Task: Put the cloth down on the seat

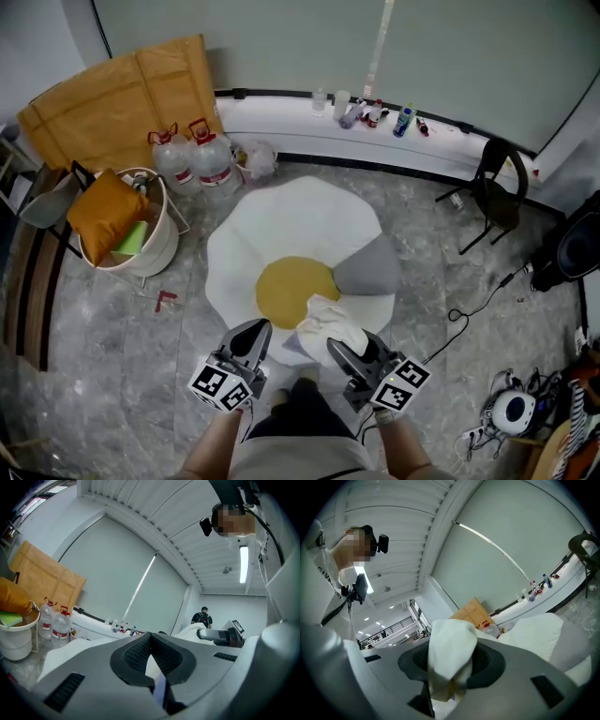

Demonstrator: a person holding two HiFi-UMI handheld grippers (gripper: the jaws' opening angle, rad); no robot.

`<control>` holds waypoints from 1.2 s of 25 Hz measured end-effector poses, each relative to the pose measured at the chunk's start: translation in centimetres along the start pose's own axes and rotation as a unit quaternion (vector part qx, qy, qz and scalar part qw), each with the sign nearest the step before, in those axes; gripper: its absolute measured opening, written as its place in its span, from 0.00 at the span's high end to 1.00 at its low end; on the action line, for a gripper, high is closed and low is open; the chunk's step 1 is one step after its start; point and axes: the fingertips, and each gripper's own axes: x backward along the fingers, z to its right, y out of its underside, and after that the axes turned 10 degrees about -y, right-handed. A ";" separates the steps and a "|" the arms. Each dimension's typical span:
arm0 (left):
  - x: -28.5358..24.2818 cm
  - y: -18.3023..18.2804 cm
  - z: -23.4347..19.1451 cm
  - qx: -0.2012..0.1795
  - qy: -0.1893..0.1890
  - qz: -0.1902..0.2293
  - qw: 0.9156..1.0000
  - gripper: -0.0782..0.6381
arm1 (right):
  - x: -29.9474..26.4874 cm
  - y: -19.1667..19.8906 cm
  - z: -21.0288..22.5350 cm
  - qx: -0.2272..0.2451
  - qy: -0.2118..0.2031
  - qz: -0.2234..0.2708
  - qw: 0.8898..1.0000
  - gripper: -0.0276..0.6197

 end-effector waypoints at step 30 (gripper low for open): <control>-11.2 7.0 -14.4 0.014 -0.033 -0.028 0.999 0.87 | -7.6 1.9 16.3 -0.034 0.038 0.034 0.998 0.70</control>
